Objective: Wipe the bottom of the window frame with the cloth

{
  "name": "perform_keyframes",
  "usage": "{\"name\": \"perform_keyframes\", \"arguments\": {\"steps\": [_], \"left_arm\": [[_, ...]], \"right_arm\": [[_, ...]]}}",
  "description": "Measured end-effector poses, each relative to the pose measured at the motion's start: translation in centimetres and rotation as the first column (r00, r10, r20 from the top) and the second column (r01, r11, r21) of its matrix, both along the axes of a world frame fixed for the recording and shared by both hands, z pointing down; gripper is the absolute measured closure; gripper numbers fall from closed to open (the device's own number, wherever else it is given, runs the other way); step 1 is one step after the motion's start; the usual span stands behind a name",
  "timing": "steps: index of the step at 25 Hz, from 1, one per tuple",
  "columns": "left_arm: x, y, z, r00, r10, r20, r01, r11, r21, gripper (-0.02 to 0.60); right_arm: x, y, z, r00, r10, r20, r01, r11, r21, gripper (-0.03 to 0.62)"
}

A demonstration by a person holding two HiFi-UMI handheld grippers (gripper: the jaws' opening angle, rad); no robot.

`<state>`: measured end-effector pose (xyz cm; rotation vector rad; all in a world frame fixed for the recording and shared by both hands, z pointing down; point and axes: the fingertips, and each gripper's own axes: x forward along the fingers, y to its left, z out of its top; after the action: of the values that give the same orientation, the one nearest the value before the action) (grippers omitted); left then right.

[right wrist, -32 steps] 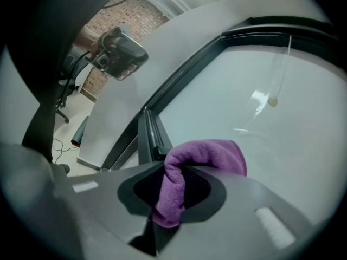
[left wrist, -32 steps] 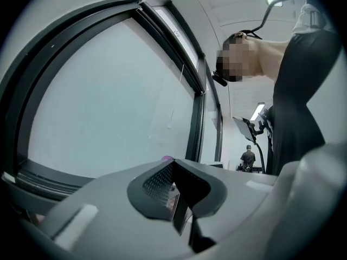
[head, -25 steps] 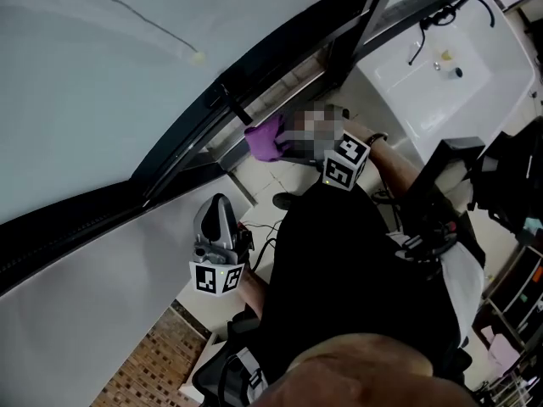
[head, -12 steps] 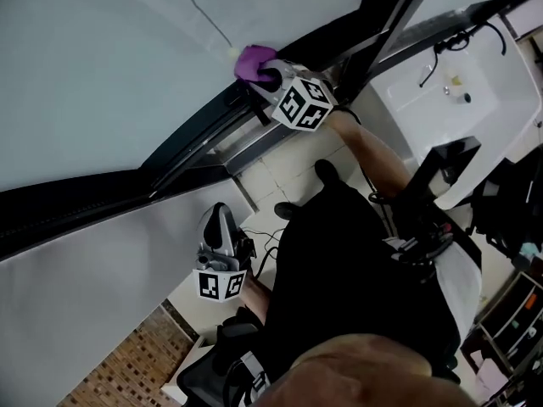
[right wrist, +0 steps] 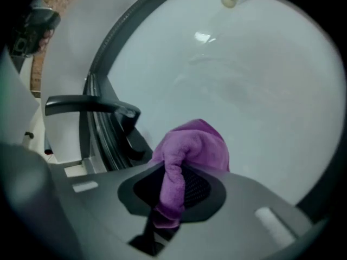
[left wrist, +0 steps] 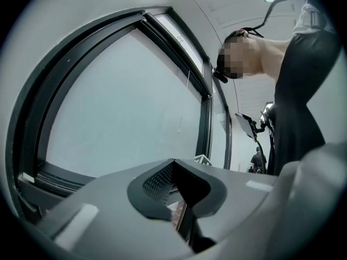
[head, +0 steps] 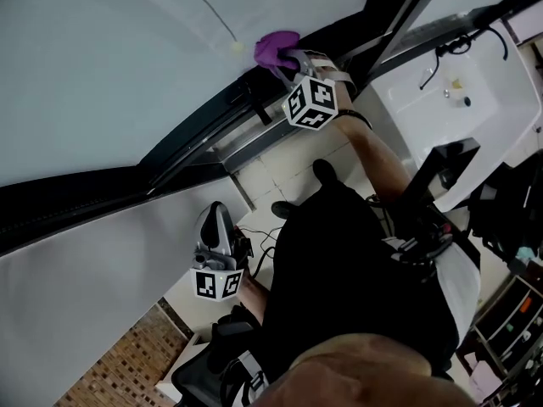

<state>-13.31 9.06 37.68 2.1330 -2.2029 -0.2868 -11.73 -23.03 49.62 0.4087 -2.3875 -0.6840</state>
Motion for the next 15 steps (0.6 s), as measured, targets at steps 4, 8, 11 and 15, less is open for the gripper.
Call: {"name": "perform_keyframes", "arguments": {"steps": [4, 8, 11, 15], "left_arm": [[-0.3, -0.3, 0.4, 1.000, 0.013, -0.008, -0.013, 1.000, -0.004, 0.581], [0.4, -1.2, 0.2, 0.999, 0.035, -0.006, -0.035, 0.999, -0.004, 0.581], [0.6, -1.4, 0.0, 0.999, 0.042, -0.004, -0.042, 0.999, -0.010, 0.581], [0.5, -1.6, 0.1, 0.999, 0.041, -0.005, -0.041, 0.999, -0.017, 0.581]], "right_arm": [[1.4, -0.7, -1.7, 0.998, 0.029, 0.060, -0.025, 0.997, -0.070, 0.533], [-1.1, 1.1, 0.7, 0.997, -0.072, -0.026, 0.070, 0.994, -0.090, 0.533], [-2.2, 1.4, 2.0, 0.995, -0.080, -0.051, 0.076, 0.994, -0.080, 0.534], [-2.3, 1.6, 1.7, 0.996, -0.081, -0.020, 0.079, 0.992, -0.097, 0.534]]}}
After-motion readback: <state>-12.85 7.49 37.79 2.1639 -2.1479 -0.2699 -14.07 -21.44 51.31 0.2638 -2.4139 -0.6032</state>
